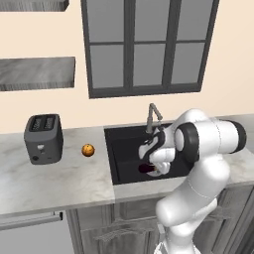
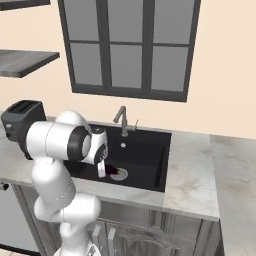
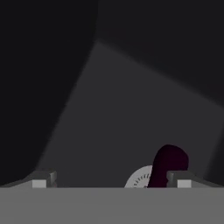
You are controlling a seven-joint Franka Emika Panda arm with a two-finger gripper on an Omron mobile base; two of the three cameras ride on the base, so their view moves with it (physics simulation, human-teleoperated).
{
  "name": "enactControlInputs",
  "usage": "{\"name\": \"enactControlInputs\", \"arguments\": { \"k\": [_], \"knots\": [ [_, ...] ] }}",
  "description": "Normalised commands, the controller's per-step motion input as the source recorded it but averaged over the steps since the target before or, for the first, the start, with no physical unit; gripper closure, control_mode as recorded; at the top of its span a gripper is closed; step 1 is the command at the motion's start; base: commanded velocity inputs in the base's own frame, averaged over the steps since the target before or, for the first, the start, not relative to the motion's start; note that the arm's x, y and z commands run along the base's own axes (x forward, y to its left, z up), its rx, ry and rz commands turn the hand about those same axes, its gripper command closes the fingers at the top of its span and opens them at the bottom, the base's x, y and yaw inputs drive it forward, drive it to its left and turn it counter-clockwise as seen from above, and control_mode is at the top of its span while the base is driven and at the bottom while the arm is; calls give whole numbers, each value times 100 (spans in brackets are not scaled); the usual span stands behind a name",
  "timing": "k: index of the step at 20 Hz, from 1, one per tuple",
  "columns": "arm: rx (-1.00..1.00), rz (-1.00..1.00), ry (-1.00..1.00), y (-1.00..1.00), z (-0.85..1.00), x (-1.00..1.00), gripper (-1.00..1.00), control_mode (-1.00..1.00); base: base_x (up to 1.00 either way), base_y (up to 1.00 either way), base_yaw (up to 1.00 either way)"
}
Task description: Turn on the sink faucet. Then move the eggplant from the counter to the sink. Turn off the sink. Move the vegetable from the sink to the pot next to the stove. Finally move the pot to the front right burner.
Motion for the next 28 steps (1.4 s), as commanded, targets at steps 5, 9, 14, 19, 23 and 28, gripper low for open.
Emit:
{"name": "enactControlInputs", "arguments": {
  "k": [5,9,14,19,23,28],
  "knots": [
    [0,-8,0,0,-20,14,-100,-100,0,0,0],
    [0,-5,0,0,-34,5,-100,-100,0,0,0],
    [-1,-5,0,0,-28,14,-100,-100,0,0,0],
    [0,-2,0,0,-11,19,-100,-100,0,0,0],
    [0,-1,0,0,-5,20,-100,-100,0,0,0],
    [0,0,0,0,-4,21,-100,-100,0,0,0]
  ]
}}
